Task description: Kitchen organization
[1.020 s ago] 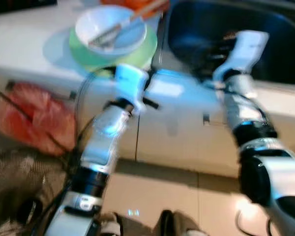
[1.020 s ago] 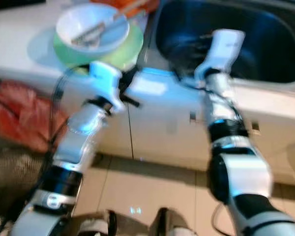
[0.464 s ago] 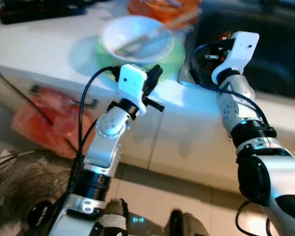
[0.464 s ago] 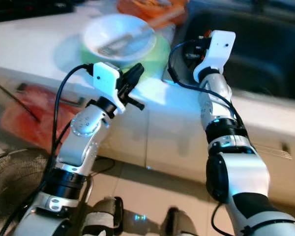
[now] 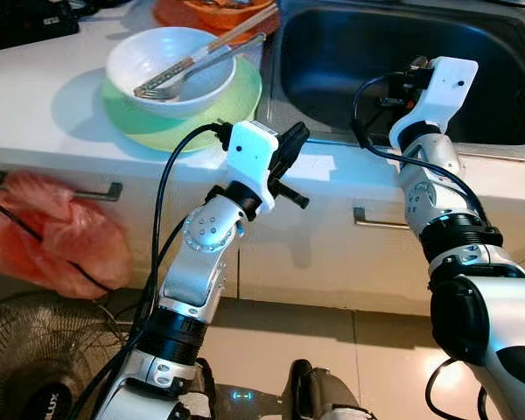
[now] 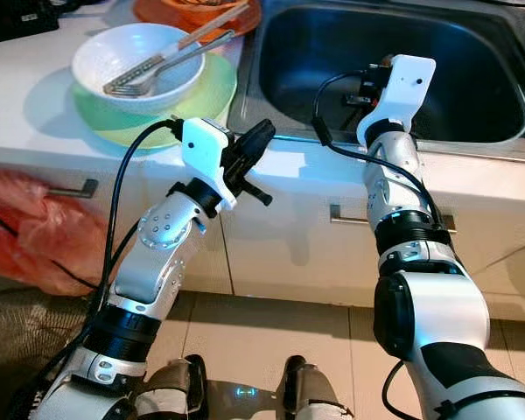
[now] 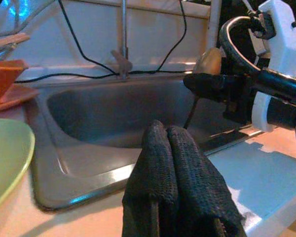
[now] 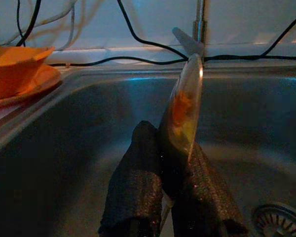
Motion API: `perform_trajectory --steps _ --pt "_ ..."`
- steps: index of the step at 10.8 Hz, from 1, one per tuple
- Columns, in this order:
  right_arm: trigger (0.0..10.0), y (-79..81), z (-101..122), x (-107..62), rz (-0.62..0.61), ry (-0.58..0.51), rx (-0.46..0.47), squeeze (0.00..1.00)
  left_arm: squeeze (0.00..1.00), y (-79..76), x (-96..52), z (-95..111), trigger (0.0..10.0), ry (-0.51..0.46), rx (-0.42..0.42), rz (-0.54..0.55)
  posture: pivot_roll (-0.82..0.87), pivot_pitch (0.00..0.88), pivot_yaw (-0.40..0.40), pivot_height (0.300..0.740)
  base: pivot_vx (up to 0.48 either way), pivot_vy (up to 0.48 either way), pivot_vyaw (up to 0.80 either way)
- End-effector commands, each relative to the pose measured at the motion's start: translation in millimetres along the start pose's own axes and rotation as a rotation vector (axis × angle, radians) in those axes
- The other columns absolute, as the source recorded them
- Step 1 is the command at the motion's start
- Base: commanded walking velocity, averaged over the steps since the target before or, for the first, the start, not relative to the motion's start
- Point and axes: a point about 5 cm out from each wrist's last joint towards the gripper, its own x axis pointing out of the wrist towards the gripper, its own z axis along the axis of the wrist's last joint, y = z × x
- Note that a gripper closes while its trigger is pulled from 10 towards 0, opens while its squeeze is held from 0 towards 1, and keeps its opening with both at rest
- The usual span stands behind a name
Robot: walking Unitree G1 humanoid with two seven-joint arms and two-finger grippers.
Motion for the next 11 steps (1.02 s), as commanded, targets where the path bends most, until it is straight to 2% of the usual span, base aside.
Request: perform_trajectory --steps 1,5,6,7,11 --pt "10.0 -2.0 -4.0 -1.7 -0.004 0.017 -0.005 0.0 0.0 -2.7 -0.4 2.2 10.0 -0.004 0.001 -0.009 0.19 0.225 -0.057 0.74 0.0 0.0 0.0" --pt "10.0 -1.8 -4.8 -1.9 0.001 0.02 0.015 0.0 0.0 -1.5 -1.1 2.4 10.0 -0.004 0.0 0.004 0.19 0.226 -0.06 0.74 0.0 0.0 0.0" --pt "10.0 -1.6 -4.4 -1.6 0.002 0.021 0.01 0.0 0.0 -1.0 -1.2 2.9 10.0 -0.004 0.002 0.006 0.19 0.227 -0.06 0.74 0.0 0.0 -0.8" --pt "10.0 -3.4 -5.7 -1.8 -0.019 0.032 -0.01 0.0 0.0 -1.1 -1.2 3.5 10.0 -0.005 0.004 0.007 0.19 0.227 -0.061 0.74 0.0 0.0 0.0" --pt "10.0 7.9 -0.1 2.8 0.011 0.018 -0.01 0.0 0.0 2.4 -4.3 5.5 10.0 -0.012 0.004 0.04 0.2 0.23 -0.059 0.74 0.0 0.0 0.0"
